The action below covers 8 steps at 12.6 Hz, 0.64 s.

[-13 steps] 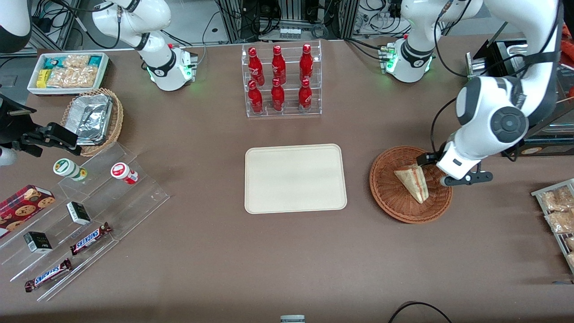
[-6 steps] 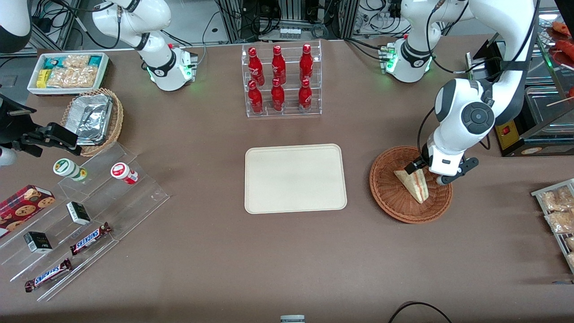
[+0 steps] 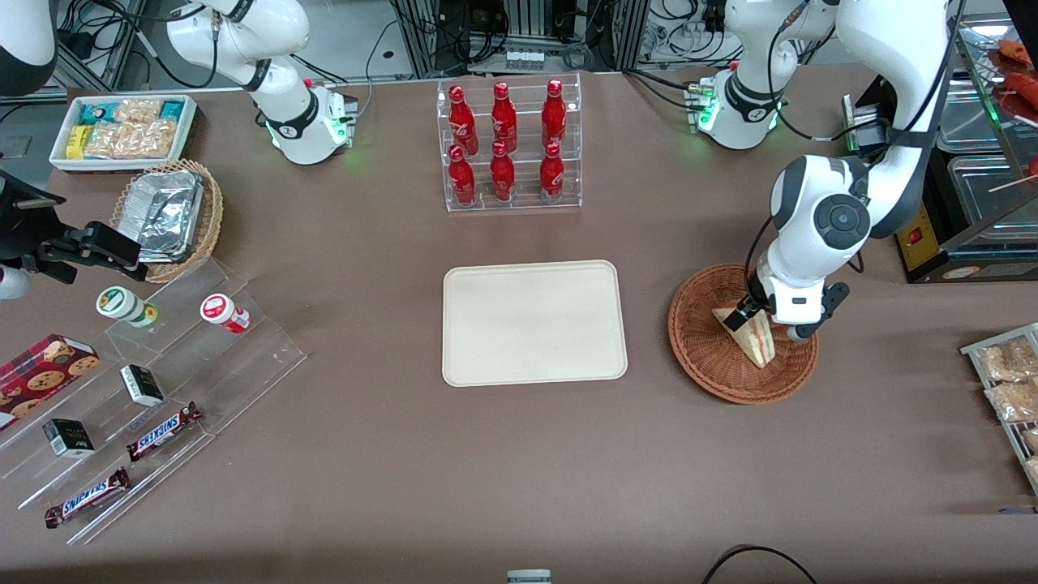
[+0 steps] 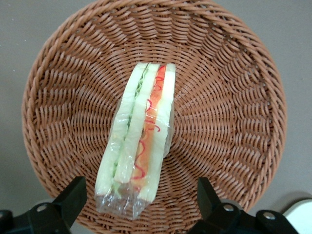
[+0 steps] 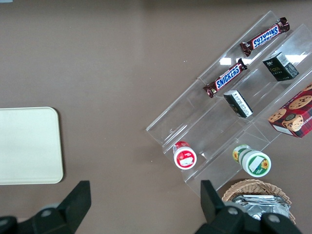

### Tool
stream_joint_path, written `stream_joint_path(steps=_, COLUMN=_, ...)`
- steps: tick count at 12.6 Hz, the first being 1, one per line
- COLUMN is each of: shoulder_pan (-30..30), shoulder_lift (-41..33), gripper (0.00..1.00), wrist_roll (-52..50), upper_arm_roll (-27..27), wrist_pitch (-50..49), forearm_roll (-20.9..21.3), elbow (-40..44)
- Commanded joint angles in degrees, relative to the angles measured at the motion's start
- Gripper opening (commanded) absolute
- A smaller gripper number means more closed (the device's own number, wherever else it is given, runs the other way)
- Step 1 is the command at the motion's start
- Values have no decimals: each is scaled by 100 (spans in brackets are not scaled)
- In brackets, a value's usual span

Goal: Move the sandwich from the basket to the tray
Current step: 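Close the left gripper on the sandwich's wrapped end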

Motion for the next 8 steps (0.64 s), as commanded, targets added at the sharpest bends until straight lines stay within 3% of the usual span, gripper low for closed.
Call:
stream_joint_path(steps=1, shoulder_pan=-43, shoulder_lift=121, gripper=100, wrist_roll=-101, upper_arm_roll=26, wrist_pitch=160, forearm_roll=20, elbow=-10)
stream_joint_path(steps=3, shoulder_pan=-35, shoulder_lift=182, gripper=100, wrist_roll=-74, upper_arm_roll=35, wrist_pitch=160, forearm_roll=37, elbow=-10)
stream_joint_path(steps=4, shoulder_pan=-26, shoulder_lift=270, gripper=95, wrist_roll=-74, upper_arm_roll=44, wrist_pitch=169, forearm_roll=37, elbow=16)
stream_joint_path(steps=7, shoulder_pan=-17, shoulder_lift=262, gripper=20, wrist_roll=100, upper_arm_roll=44, wrist_pitch=160, forearm_roll=46, elbow=17)
stream_joint_path(steps=8, shoulder_pan=-17, shoulder_lift=244, gripper=12, wrist_roll=171, upper_arm_roll=53, wrist_pitch=143, forearm_roll=46, elbow=17)
